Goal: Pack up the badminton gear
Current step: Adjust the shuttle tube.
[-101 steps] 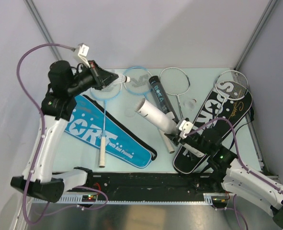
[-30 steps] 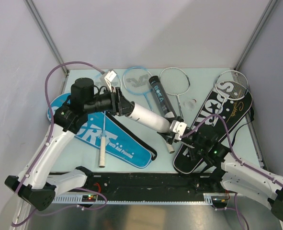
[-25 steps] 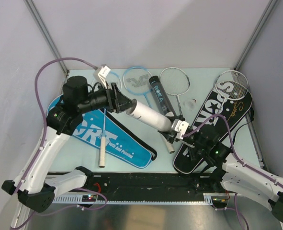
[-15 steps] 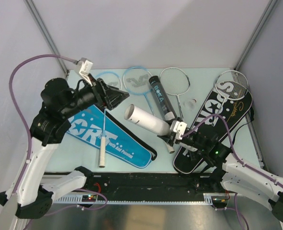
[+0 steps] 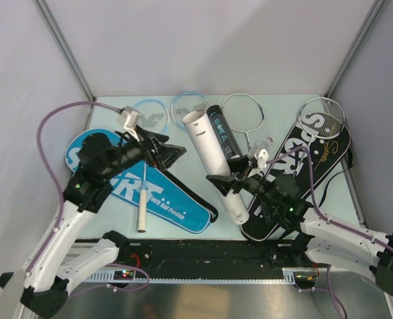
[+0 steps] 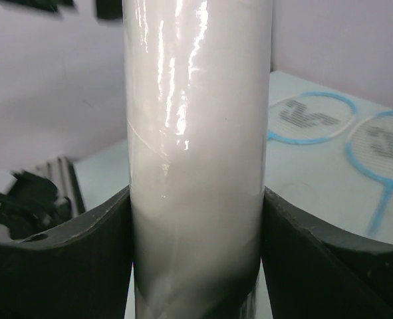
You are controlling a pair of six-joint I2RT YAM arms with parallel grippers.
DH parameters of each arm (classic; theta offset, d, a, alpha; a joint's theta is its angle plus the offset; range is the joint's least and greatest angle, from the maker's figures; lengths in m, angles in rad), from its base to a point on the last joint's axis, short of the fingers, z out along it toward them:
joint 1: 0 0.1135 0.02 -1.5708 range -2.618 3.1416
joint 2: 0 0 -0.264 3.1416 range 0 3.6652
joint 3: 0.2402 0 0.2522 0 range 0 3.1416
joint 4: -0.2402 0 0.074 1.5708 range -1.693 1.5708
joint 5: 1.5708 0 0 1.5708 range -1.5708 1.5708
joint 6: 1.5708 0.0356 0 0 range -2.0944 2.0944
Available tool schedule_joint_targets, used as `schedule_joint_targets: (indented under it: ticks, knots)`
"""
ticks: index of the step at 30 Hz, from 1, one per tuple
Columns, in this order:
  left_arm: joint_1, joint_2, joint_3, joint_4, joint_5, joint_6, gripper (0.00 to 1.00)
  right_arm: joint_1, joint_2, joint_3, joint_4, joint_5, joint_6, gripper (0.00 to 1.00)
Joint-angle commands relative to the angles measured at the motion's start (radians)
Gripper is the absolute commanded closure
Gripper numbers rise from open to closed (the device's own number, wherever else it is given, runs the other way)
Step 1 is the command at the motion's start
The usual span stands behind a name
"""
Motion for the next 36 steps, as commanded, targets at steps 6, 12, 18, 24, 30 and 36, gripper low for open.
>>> schedule_joint_targets:
  ticks: [6,12,18,24,30,36]
  knots:
    - [-0.058,0.023,-0.208,0.553,0.123,-0.112,0.0,0.136,0.126,0.113,0.344,0.14,0.215,0.6]
    - [-0.132,0.073,-0.223,0.611,0.135,-0.128,0.0,0.153,0.188,0.125,0.412,0.183,0.237,0.59]
    - [-0.155,0.089,-0.241,0.641,0.124,-0.132,0.03,0.155,0.211,0.125,0.419,0.175,0.24,0.58]
    - [-0.158,0.138,-0.24,0.671,0.139,-0.168,0.09,0.156,0.222,0.123,0.408,0.128,0.24,0.55]
    - [-0.158,0.159,-0.241,0.681,0.151,-0.189,0.17,0.158,0.204,0.123,0.344,0.136,0.221,0.53]
    - [-0.157,0.132,-0.249,0.681,0.113,-0.185,0.31,0.157,0.175,0.123,0.258,0.163,0.213,0.39]
